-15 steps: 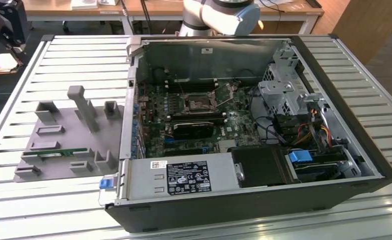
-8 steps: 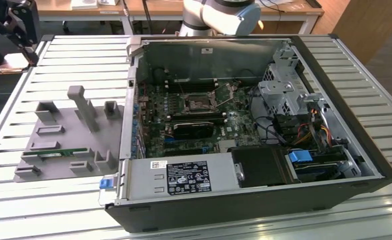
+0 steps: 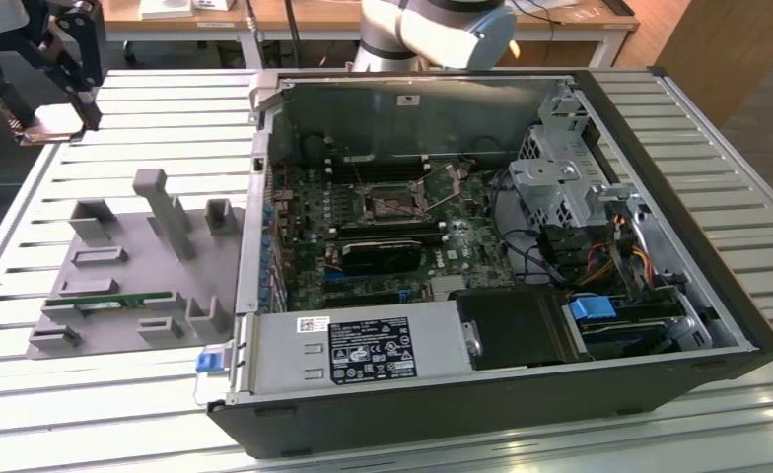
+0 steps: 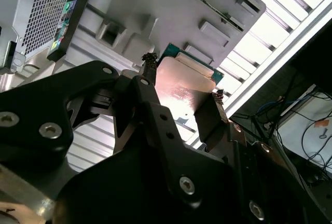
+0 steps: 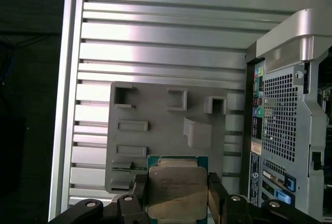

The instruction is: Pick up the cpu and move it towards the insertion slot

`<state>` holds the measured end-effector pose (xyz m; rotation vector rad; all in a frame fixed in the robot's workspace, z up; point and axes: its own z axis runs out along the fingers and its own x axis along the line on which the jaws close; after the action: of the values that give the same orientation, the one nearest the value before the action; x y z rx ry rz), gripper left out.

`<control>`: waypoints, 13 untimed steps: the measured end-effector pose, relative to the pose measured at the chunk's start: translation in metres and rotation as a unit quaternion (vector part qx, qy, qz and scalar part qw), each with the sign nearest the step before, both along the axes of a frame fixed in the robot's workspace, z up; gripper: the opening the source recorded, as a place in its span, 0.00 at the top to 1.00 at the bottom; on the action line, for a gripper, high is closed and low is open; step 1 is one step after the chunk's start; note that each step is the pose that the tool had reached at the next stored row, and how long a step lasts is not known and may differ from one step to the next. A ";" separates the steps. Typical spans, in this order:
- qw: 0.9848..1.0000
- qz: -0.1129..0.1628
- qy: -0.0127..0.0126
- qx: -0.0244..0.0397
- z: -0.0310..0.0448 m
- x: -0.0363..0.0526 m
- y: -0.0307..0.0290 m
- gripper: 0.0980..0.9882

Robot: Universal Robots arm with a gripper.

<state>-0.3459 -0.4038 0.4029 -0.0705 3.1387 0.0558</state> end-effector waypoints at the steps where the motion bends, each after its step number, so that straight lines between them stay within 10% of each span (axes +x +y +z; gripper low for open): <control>1: 1.000 0.000 0.000 0.000 0.0000 0.0028 0.0000 0.50; 13: 1.000 0.000 0.000 0.000 0.0000 0.0457 0.0000 0.50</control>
<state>-0.3002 -0.4038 0.4029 -0.0706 3.1389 0.0558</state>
